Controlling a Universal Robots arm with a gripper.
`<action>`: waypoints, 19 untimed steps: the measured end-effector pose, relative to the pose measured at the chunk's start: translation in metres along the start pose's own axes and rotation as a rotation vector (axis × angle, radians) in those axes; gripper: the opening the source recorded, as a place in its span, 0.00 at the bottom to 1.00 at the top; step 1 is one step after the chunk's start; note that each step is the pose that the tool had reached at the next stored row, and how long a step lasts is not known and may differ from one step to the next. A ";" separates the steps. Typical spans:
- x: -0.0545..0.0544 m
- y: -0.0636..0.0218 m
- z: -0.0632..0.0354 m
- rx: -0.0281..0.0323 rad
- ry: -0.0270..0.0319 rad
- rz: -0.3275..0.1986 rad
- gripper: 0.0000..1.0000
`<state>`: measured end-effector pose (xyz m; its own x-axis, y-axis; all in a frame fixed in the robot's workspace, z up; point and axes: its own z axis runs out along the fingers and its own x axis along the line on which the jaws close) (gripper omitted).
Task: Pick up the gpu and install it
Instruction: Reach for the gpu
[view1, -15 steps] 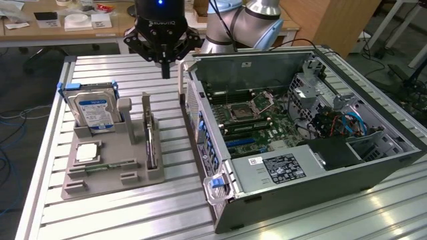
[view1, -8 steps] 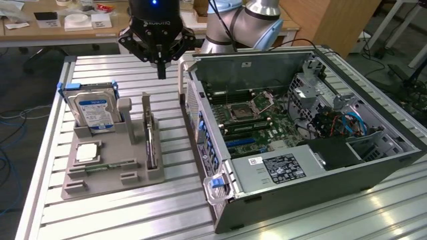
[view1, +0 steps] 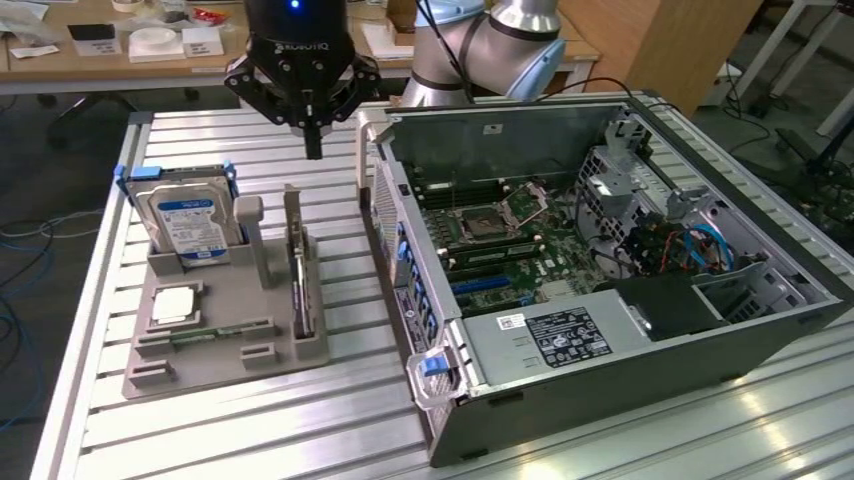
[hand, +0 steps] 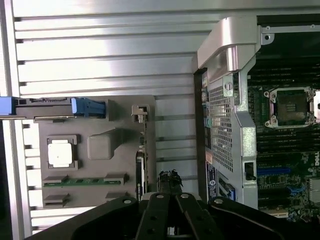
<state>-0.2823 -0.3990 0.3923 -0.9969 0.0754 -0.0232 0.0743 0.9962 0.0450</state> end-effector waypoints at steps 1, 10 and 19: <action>0.001 -0.0001 0.0000 0.0000 0.0000 0.000 0.11; 0.012 -0.0009 -0.0001 -0.0001 0.0000 0.000 0.11; 0.023 -0.0018 -0.0002 0.0000 0.0000 0.000 0.11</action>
<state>-0.3050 -0.3991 0.3920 -0.9969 0.0753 -0.0232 0.0742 0.9962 0.0451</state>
